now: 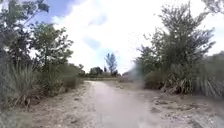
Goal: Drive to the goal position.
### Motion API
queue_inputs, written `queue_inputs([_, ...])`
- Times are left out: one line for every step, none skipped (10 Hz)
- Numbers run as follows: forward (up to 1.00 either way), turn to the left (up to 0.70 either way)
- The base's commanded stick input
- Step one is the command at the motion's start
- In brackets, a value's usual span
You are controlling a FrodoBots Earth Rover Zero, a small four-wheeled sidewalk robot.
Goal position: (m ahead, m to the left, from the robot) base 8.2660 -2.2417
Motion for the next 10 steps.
queue_inputs([0.45, 0.00])
queue_inputs([0.45, 0.00])
queue_inputs([0.45, 0.00])
queue_inputs([0.45, 0.00])
queue_inputs([0.45, 0.00])
queue_inputs([0.45, 0.00])
queue_inputs([0.45, 0.00])
queue_inputs([0.45, 0.00])
queue_inputs([0.45, 0.00])
queue_inputs([0.45, 0.00])
